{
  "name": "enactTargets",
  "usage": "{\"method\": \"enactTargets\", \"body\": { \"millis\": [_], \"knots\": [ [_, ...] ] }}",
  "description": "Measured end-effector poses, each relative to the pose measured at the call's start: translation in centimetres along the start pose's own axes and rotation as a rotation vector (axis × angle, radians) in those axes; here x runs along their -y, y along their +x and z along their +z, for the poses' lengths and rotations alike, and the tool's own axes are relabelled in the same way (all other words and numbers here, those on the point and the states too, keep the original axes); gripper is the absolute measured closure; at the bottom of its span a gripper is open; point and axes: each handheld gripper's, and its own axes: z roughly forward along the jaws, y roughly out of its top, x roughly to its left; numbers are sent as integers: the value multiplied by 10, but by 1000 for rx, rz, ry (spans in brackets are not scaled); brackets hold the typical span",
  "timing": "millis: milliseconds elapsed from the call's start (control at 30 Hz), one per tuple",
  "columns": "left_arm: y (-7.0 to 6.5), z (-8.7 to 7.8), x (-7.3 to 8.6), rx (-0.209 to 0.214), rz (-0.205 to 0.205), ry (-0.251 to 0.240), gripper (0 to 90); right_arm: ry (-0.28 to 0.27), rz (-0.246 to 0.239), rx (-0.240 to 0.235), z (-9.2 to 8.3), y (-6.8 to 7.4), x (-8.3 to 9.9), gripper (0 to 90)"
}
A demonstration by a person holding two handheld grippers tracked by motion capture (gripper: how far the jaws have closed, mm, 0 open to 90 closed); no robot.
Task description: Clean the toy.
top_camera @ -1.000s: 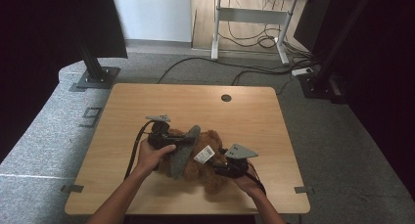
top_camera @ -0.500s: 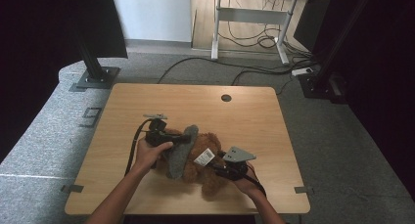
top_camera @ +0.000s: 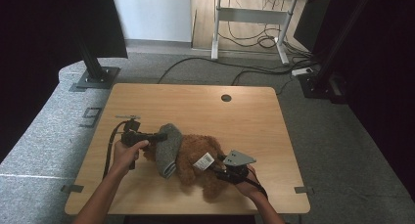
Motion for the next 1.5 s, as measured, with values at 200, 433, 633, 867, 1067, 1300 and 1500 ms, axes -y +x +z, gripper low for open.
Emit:
{"method": "enactTargets", "body": {
  "millis": [200,433,633,867,1067,1300,1500],
  "knots": [
    [0,-10,1,-49,30,2,782,5,-11,-2,-1,1,2,575],
    [4,-19,2,-89,31,-12,783,4,-10,-7,-3,1,3,580],
    [9,-17,9,-98,24,-2,787,-50,56,-29,-8,-4,-1,502],
    [14,-19,18,-62,0,1,790,-88,188,-18,-13,-16,-21,314],
    [14,-24,29,-38,-4,11,791,-8,191,-23,6,-8,-32,180],
    [13,-27,36,-14,-7,23,790,82,210,-20,17,-5,-25,155],
    [13,-26,37,2,-12,29,790,193,271,-66,23,-8,-12,143]
  ]
}}
